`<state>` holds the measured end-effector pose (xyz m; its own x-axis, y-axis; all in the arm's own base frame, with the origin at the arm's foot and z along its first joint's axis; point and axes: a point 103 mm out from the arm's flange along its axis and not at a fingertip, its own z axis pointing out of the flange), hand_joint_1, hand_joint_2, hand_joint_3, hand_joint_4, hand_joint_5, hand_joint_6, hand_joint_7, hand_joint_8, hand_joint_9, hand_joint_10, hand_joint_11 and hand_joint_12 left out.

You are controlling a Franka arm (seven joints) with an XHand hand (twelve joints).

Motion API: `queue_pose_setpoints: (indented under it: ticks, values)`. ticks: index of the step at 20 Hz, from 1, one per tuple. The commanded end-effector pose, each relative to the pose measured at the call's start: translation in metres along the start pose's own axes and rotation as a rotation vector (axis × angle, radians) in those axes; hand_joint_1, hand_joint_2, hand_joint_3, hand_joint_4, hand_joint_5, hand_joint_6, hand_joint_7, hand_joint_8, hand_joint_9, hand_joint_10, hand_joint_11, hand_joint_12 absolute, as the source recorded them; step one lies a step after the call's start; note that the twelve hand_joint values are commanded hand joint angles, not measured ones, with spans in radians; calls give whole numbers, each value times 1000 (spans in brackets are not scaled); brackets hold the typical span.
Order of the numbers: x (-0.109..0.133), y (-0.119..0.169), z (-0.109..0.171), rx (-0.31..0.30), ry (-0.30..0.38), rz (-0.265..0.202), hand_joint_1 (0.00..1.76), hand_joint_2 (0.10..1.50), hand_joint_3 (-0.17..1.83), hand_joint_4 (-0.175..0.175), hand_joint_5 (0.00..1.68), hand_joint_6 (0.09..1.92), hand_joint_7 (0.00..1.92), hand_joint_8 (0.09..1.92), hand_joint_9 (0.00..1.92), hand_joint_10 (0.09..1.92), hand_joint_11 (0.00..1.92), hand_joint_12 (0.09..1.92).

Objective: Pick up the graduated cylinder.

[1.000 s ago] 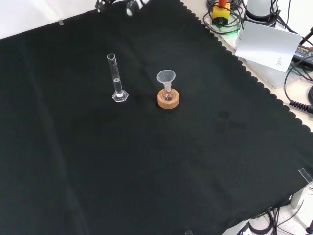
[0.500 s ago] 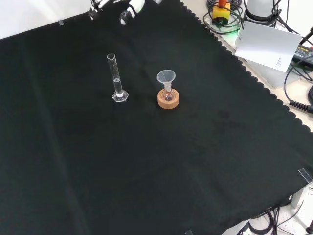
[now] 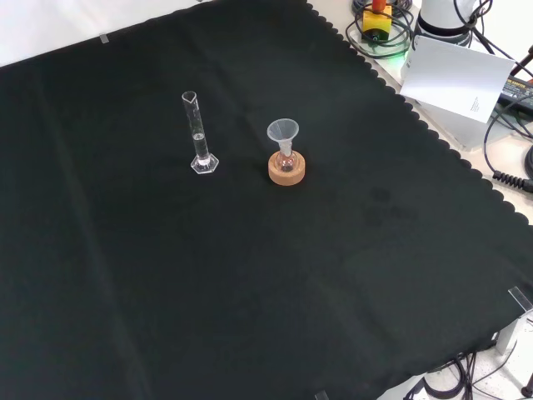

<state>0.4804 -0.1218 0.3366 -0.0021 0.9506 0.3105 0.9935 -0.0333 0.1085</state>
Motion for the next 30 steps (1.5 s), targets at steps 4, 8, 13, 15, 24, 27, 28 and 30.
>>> queue_pose_setpoints:
  ticks: [4,8,13,15,24,27,28,30]
  values:
    - [-37,1,137,155,325,4,652,1054,-147,-59,365,87,189,692,416,695,180,1388]
    - [-36,-1,148,142,428,-11,755,1033,-169,-62,399,87,184,686,414,681,190,1383]
    - [-36,-2,160,146,492,-64,836,1017,-175,-62,446,87,199,683,457,662,216,1365]
    - [-36,-4,165,139,554,-68,850,1014,-175,-62,412,87,210,680,475,649,238,1357]
    - [-43,0,187,126,657,-77,916,1000,-175,-67,414,87,278,681,523,622,281,1342]
    - [-42,1,197,129,656,-97,945,998,-175,-66,437,87,298,681,531,617,281,1339]
    - [-40,1,201,130,649,-104,950,997,-175,-65,441,87,301,679,533,614,282,1338]
    - [-34,2,209,137,642,-115,959,996,-175,-63,449,87,306,677,535,609,282,1336]
